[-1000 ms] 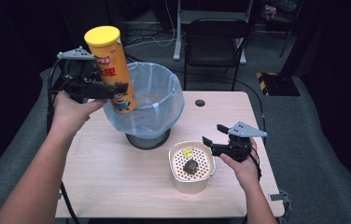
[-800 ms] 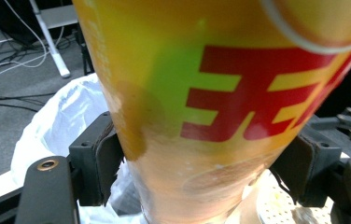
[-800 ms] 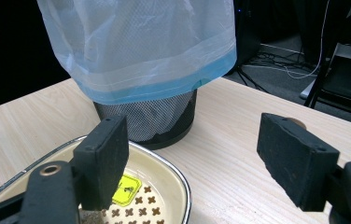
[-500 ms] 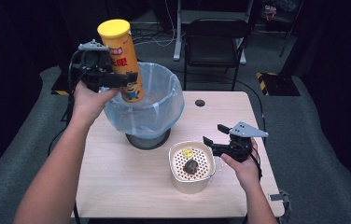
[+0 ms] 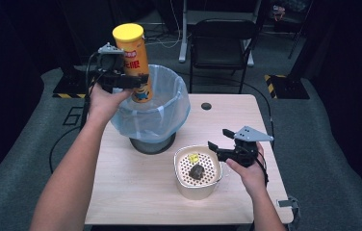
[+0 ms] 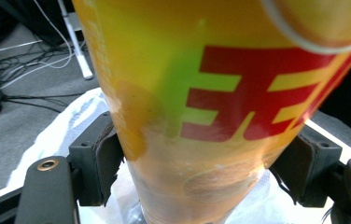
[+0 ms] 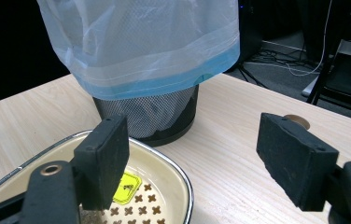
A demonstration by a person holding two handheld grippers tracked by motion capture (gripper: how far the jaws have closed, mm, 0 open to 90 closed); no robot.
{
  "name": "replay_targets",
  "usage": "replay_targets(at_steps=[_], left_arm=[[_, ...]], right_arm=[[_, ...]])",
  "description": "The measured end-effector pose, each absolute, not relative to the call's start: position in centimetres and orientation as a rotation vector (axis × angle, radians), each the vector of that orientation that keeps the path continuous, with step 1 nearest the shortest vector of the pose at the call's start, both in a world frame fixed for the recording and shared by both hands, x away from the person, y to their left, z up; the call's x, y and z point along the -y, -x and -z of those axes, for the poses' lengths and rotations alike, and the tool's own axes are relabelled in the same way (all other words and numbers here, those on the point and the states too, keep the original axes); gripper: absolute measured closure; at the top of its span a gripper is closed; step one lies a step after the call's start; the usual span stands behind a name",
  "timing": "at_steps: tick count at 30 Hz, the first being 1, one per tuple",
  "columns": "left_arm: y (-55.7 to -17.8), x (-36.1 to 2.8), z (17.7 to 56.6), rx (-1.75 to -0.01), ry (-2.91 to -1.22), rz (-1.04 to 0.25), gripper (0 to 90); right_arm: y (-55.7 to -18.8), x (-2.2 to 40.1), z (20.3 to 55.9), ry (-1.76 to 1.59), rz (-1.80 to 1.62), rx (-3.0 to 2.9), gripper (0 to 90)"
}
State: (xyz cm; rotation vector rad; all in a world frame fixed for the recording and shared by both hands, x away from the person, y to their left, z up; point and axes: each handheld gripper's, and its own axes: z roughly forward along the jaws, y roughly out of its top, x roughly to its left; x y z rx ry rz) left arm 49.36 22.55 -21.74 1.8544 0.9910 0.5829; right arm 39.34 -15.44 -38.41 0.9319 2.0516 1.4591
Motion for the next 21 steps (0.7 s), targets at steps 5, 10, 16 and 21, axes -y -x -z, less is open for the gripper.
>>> replay_targets(at_steps=[5,10,16,21], left_arm=[[-50.1,-22.4,22.7,-1.012,-1.846,-0.586,24.4],[-51.1,-22.1,23.5,-1.046,-1.857,-0.580,24.4],[-52.1,-22.0,24.4,-1.086,-1.886,-0.538,24.3],[-52.4,-21.9,24.7,-1.096,-1.894,-0.546,24.3]], right_arm=[[-39.4,15.4,38.5,-0.929,-1.459,-2.053,25.1],[-39.5,15.6,38.5,-0.936,-1.460,-2.050,25.0],[-39.5,15.5,38.7,-0.932,-1.455,-2.059,25.1],[-39.5,15.3,38.7,-0.920,-1.448,-2.066,25.1]])
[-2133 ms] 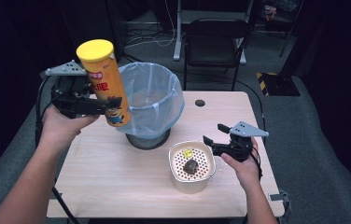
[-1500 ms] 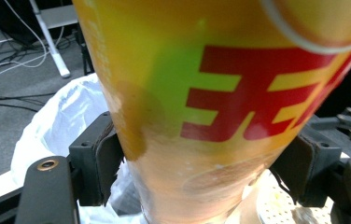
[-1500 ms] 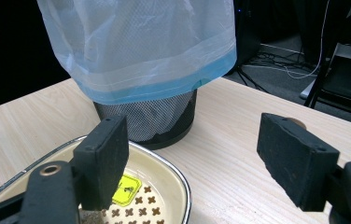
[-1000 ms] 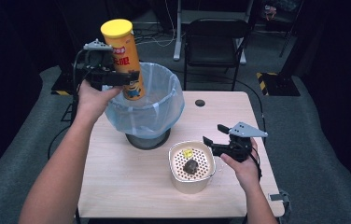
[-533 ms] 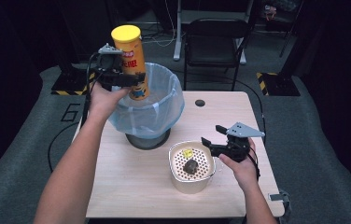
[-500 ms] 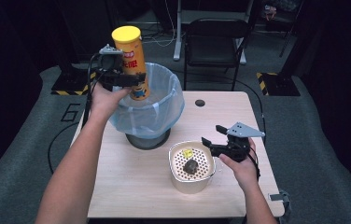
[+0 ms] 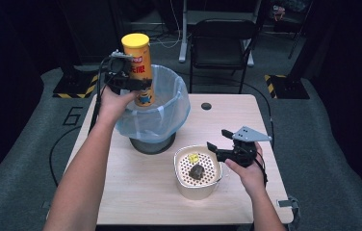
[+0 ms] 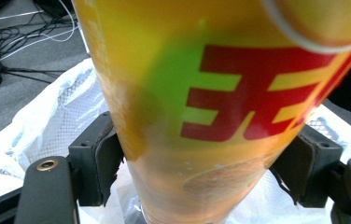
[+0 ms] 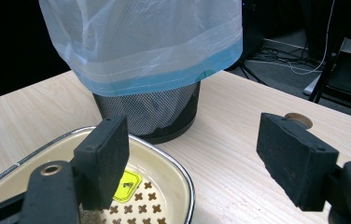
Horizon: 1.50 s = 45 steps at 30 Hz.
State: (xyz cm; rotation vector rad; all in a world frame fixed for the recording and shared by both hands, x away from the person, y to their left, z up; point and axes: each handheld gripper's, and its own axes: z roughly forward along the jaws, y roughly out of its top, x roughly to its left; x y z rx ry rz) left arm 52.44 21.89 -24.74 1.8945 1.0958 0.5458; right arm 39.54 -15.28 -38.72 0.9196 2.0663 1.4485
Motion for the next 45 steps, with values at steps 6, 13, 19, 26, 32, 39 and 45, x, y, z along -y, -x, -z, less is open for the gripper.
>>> replay_targets(at_steps=[6,13,19,26,32,39,45], left_arm=[[-52.9,-21.7,25.3,-1.133,-1.937,-0.535,15.4],[-52.0,-23.2,25.5,-1.153,-1.907,-0.562,2.6],[-50.5,-24.8,24.9,-1.130,-1.883,-0.530,12.7],[-48.3,-25.9,24.7,-1.060,-1.889,-0.513,17.7],[-46.7,-27.4,24.9,-1.049,-1.884,-0.492,23.4],[-43.8,-29.3,25.4,-0.990,-1.850,-0.450,30.6],[-42.6,-30.0,26.0,-0.971,-1.872,-0.432,32.6]], right_arm=[[-39.6,15.6,38.7,-0.938,-1.457,-2.054,25.1],[-39.5,15.5,38.7,-0.934,-1.457,-2.057,25.1],[-39.5,15.6,38.6,-0.932,-1.456,-2.053,25.0],[-39.4,15.6,38.6,-0.931,-1.451,-2.054,25.1],[-39.4,15.7,38.6,-0.935,-1.450,-2.052,25.1],[-39.3,15.8,38.7,-0.942,-1.448,-2.052,25.1],[-39.3,15.8,38.6,-0.944,-1.445,-2.051,25.1]])
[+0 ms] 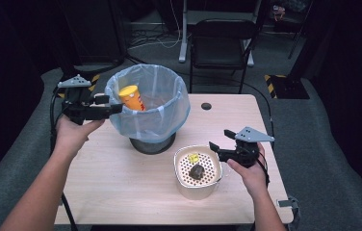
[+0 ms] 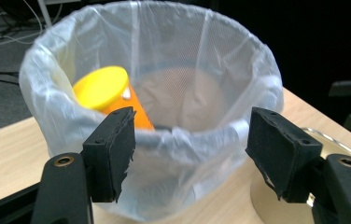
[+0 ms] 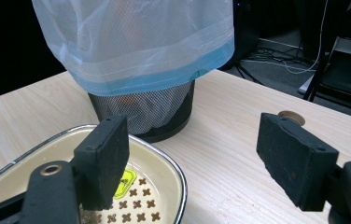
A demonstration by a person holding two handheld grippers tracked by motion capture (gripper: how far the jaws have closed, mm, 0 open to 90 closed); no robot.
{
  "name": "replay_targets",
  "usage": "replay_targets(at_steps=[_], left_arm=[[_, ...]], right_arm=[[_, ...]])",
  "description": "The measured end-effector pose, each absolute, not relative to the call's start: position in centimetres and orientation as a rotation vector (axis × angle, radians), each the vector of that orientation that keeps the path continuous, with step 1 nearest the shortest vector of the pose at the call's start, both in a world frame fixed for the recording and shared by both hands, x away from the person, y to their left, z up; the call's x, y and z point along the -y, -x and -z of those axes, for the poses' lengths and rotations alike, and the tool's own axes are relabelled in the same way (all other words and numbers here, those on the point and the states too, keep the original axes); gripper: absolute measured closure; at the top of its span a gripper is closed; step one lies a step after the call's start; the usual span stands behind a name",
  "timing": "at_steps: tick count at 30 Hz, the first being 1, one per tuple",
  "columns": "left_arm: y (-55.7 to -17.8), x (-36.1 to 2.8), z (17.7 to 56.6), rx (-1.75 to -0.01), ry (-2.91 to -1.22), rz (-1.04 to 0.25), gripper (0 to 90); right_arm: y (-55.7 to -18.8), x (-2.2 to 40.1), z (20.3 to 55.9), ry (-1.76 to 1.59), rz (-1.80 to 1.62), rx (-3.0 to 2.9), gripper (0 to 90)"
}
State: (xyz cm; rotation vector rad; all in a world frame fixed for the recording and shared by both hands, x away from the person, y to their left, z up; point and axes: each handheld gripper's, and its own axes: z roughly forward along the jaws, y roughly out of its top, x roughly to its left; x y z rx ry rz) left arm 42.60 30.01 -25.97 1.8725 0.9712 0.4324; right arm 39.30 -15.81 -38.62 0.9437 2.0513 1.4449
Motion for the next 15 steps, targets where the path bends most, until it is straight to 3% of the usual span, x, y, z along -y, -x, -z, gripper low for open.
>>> replay_targets(at_steps=[8,15], left_arm=[[-41.4,-31.4,27.5,-0.947,-1.875,-0.396,35.7],[-39.8,-32.6,29.5,-0.933,-1.853,-0.406,32.4]], right_arm=[[-39.3,16.2,38.6,-0.944,-1.437,-2.047,25.1],[-39.4,16.8,38.6,-0.964,-1.423,-2.038,24.7]])
